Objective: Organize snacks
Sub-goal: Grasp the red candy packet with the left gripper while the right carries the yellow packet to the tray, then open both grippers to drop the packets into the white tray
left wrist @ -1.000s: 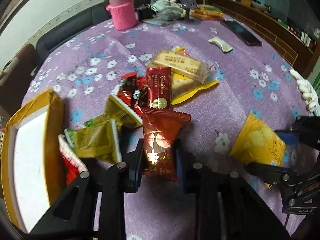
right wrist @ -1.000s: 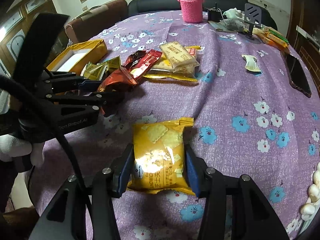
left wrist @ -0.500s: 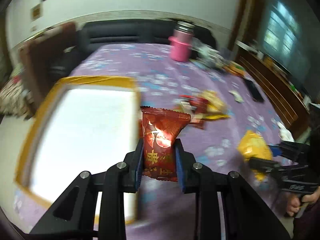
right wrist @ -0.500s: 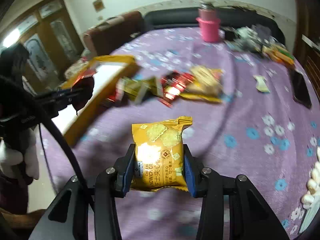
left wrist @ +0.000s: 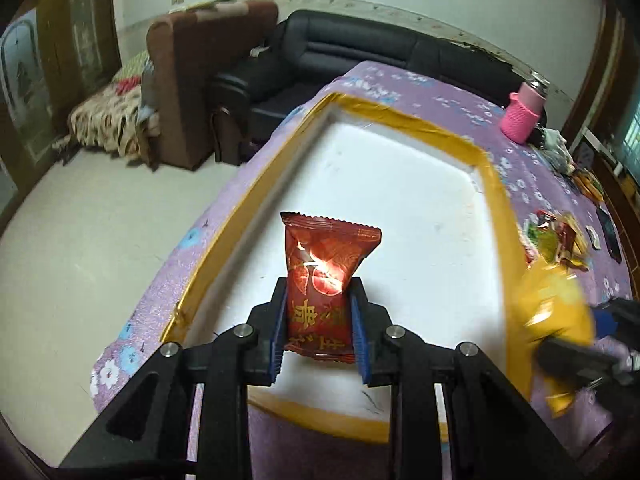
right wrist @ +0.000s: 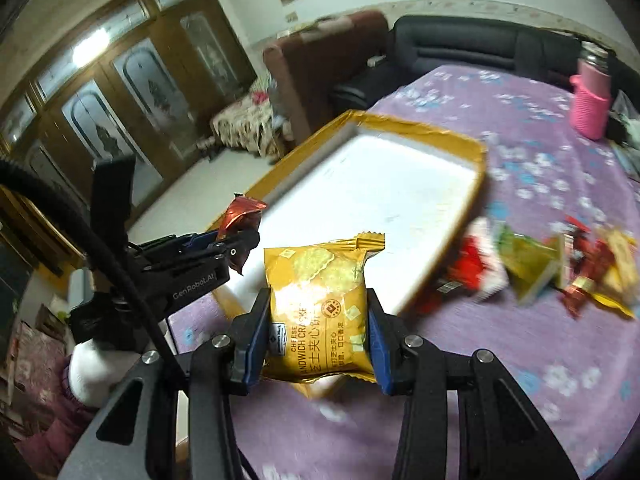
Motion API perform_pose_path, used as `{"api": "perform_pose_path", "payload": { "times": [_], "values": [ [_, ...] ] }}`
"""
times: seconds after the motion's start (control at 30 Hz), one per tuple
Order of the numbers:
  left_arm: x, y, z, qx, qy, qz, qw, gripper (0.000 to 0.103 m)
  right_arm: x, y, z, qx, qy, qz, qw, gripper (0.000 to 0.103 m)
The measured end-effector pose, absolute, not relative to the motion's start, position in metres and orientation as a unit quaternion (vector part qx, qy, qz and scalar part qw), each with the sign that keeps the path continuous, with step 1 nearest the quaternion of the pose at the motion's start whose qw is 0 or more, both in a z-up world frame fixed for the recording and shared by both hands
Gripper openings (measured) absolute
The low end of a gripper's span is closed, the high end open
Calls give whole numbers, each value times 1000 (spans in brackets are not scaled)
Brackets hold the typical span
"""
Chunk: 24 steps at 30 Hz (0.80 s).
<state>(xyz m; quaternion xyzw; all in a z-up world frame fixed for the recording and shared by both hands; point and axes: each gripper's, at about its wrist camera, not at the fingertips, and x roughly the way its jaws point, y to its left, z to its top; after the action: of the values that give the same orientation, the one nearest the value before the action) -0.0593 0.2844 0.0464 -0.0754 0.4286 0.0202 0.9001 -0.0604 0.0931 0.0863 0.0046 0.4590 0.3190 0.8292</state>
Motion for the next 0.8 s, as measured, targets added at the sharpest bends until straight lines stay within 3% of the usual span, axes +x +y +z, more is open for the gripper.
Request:
{"api": "perform_pose_path", "payload": {
  "times": [0.17,0.43,0.53,0.7,0.8],
  "values": [
    [-65,295,40,-95,432,20,897,31,-45,130,57,-21,484,308,819,43],
    [-78,292,55,-117,410,12,904,48,-42,135,56,-29,479,301,824,46],
    [-92,287,72,-128,386,3,914,53,-51,115,79,-18,447,308,840,54],
    [-122,274,99,-145,332,-24,932,75,-48,48,102,-1,402,252,880,55],
    [-132,260,107,-147,318,-44,936,76,-17,8,89,6,422,187,887,55]
  ]
}}
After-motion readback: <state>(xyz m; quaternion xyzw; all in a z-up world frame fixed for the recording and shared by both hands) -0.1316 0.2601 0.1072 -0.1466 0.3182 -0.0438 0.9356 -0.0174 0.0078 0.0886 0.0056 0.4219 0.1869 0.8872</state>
